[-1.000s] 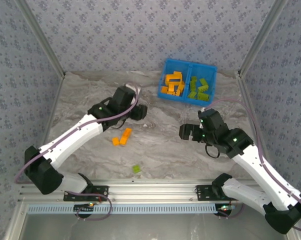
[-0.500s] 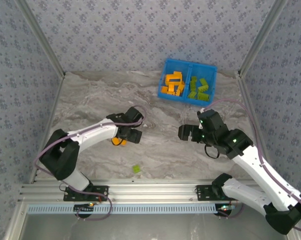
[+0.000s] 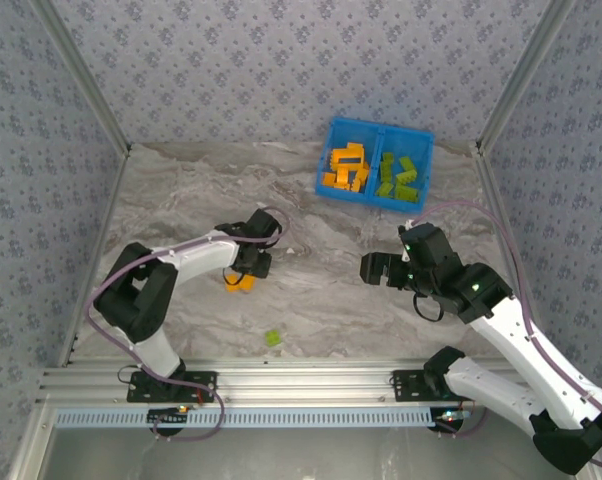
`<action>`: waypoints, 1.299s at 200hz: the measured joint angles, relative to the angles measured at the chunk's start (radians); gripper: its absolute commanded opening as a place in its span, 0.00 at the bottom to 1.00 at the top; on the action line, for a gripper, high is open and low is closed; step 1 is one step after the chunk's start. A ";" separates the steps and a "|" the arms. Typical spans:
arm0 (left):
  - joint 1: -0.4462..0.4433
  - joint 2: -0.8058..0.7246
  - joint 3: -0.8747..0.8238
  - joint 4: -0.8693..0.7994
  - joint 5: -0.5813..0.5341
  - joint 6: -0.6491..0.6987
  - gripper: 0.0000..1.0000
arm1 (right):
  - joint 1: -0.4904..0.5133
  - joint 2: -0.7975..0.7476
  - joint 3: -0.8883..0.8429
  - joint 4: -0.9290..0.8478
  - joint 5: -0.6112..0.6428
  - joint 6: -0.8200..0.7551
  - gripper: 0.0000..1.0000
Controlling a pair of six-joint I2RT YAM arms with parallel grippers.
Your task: Sort the legos into containers by color
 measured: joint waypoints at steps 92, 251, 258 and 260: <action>-0.005 -0.035 -0.014 0.034 0.061 -0.023 0.28 | 0.004 0.000 0.000 -0.006 0.002 0.000 1.00; -0.127 0.352 0.759 0.190 0.071 0.183 0.28 | 0.022 -0.029 0.000 -0.018 0.017 0.041 1.00; -0.125 0.410 0.829 0.177 0.068 0.188 0.28 | 0.023 -0.034 0.000 -0.019 0.017 0.042 1.00; -0.124 0.430 0.850 0.176 0.066 0.189 0.28 | 0.023 -0.036 0.000 -0.019 0.017 0.042 1.00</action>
